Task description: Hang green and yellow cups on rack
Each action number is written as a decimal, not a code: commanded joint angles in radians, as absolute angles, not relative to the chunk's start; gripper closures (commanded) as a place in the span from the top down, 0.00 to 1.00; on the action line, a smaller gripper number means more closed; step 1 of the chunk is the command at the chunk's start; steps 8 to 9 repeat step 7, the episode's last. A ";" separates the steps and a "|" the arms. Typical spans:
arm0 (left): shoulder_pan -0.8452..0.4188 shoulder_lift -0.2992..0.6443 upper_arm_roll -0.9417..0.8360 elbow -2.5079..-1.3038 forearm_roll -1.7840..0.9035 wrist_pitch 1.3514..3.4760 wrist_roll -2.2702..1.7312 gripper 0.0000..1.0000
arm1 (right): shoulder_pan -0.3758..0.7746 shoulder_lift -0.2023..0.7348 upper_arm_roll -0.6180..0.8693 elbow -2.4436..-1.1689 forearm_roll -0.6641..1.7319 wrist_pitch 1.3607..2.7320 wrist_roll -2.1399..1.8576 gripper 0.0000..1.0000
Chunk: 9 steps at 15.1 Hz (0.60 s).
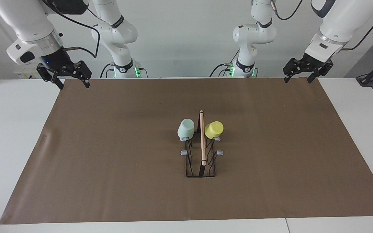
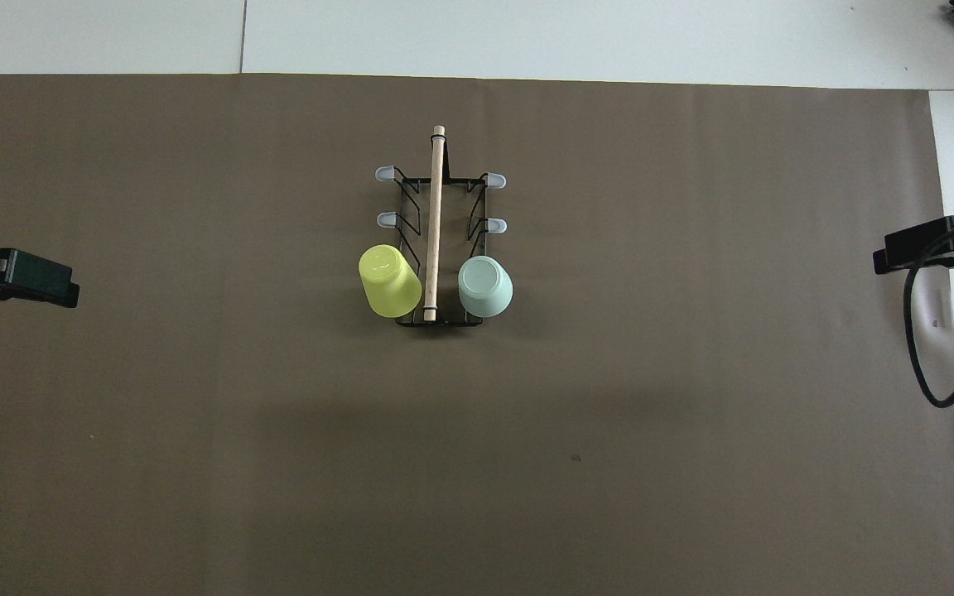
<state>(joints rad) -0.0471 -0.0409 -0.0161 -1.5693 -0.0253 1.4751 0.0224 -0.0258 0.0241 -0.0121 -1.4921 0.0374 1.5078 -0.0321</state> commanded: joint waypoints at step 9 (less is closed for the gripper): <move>-0.034 -0.043 -0.026 -1.545 -0.034 1.476 0.035 1.00 | -0.029 0.038 -0.011 -1.470 0.014 1.502 -0.035 1.00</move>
